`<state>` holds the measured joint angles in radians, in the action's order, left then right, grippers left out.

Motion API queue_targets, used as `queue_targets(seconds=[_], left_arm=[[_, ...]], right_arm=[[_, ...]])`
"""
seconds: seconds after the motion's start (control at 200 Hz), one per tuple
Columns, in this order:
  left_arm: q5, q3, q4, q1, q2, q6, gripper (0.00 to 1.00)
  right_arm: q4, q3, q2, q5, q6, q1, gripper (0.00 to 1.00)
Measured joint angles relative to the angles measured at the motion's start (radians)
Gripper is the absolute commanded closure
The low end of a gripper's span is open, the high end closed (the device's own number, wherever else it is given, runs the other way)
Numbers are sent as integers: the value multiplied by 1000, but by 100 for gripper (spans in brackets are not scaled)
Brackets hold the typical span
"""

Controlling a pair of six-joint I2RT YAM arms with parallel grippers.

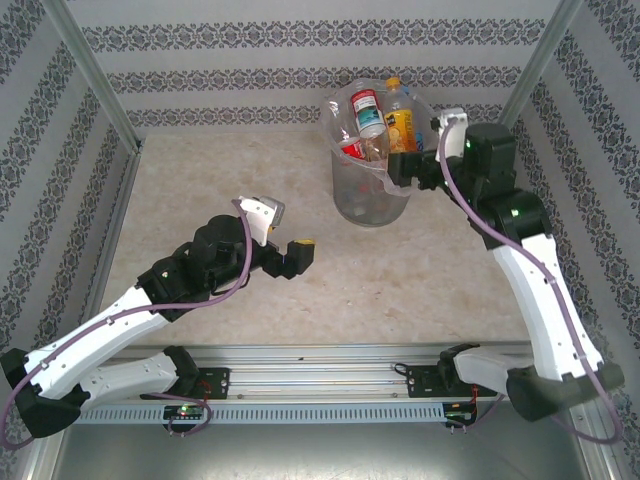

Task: Put the plastic bottles in the bin

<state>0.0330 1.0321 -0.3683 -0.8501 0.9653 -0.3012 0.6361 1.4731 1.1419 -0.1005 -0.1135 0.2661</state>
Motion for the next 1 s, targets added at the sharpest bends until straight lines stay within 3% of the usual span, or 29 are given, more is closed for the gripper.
queue_targets(seconds=[0.445, 0.679, 0.784, 0.999], left_arm=[[196, -33, -68, 0, -45, 47, 0], [303, -187, -72, 49, -190, 93, 0], [368, -232, -75, 123, -229, 105, 0], [414, -397, -28, 408, -318, 131, 0]], right_arm=[[-178, -619, -424, 43, -38, -9, 2], [-182, -727, -564, 32, -55, -14, 2], [-208, -746, -600, 24, -71, -14, 2], [-221, -750, -547, 3, -75, -13, 2]])
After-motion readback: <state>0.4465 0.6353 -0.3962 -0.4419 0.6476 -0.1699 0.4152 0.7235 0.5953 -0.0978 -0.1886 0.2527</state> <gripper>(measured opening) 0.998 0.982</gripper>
